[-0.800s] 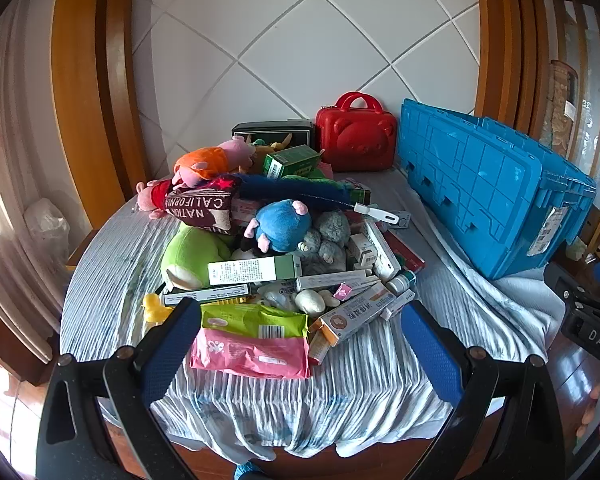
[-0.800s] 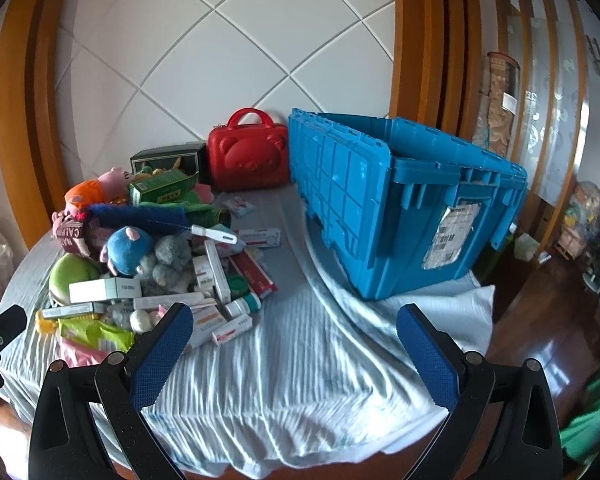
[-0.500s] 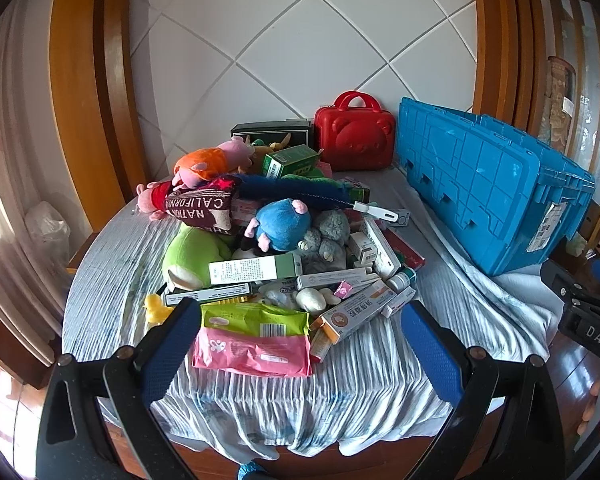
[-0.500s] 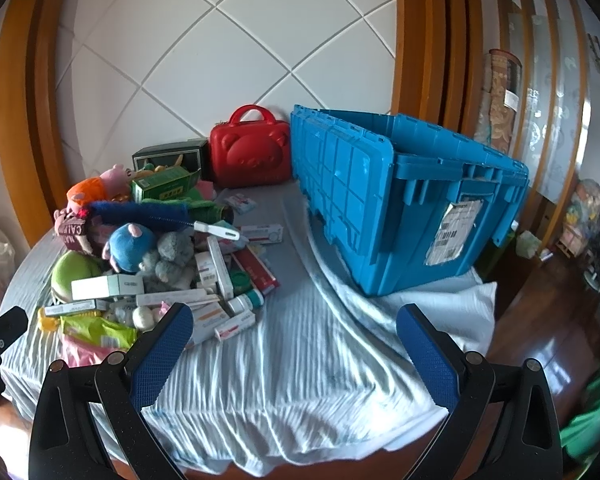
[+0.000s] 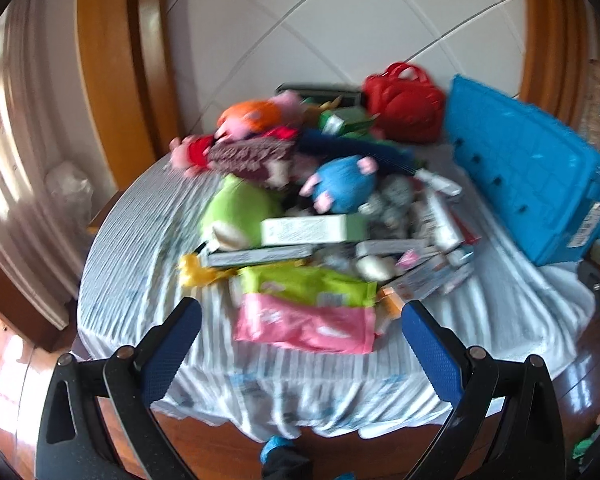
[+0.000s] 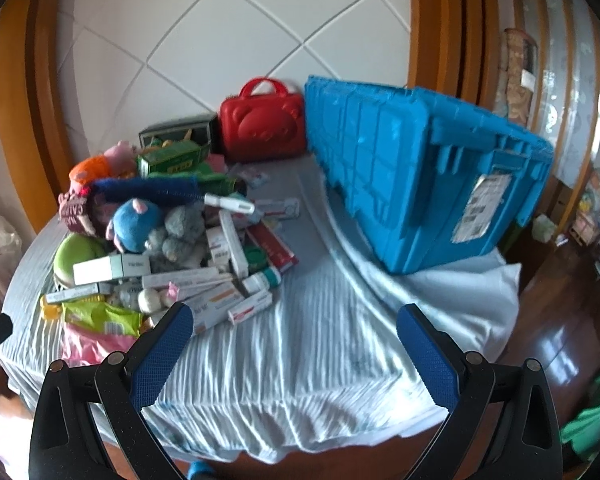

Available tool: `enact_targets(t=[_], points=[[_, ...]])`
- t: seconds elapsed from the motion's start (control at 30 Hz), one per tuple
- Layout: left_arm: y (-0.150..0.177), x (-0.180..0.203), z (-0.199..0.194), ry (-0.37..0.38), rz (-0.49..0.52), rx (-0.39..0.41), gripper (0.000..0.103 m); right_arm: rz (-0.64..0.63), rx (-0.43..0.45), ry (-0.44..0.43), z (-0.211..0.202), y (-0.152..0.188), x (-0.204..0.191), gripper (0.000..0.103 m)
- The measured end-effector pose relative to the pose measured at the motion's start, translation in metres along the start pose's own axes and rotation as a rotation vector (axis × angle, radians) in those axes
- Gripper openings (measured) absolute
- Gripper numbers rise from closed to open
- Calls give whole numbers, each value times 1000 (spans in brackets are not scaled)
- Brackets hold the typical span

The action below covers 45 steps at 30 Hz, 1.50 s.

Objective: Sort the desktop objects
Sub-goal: 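Reach both tools toward the heap of toys and medicine boxes, then grasp the green-and-pink wipes pack with the left tool while the right tool grasps a white medicine box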

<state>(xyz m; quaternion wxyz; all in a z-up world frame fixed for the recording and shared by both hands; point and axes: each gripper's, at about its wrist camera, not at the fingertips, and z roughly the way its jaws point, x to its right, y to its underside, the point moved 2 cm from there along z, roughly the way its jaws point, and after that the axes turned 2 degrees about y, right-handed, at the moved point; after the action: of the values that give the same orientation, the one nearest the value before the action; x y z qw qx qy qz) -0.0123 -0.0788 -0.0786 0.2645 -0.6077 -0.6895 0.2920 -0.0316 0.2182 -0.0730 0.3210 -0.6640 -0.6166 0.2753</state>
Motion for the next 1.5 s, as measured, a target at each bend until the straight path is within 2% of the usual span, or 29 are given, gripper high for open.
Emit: enact_targets(t=[0.1, 0.43, 0.57, 0.7, 0.8, 0.9, 1.0, 1.13, 1.3, 1.37, 1.43, 1.5], points=[[3, -17, 16, -33, 0, -25, 101, -20, -23, -4, 14, -1, -12, 103], [-1, -44, 59, -6, -24, -98, 102, -55, -95, 11, 53, -5, -44, 103], [1, -69, 79, -13, -42, -134, 102, -59, -132, -8, 68, -4, -55, 103], [7, -116, 100, -80, -104, -162, 101, -64, -165, -3, 84, 0, -65, 103], [11, -145, 116, -136, -104, -171, 102, -63, -201, -5, 100, 4, -73, 103], [13, -162, 138, -151, -89, -202, 98, -65, -227, -5, 114, 7, -82, 103], [13, -169, 159, -132, -80, -242, 88, -69, -245, -3, 127, 7, -90, 103], [9, -168, 178, -91, -87, -276, 87, -61, -276, -3, 140, 5, -97, 103], [-11, -152, 180, -20, -55, -264, 87, -67, -279, -11, 145, -4, -109, 103], [-20, -143, 179, 4, -28, -257, 87, -75, -271, -8, 143, -9, -115, 97], [-25, -135, 179, 31, -6, -251, 87, -76, -269, -7, 141, -11, -116, 77], [-27, -126, 178, 54, 11, -248, 87, -76, -279, -4, 141, -10, -115, 71]])
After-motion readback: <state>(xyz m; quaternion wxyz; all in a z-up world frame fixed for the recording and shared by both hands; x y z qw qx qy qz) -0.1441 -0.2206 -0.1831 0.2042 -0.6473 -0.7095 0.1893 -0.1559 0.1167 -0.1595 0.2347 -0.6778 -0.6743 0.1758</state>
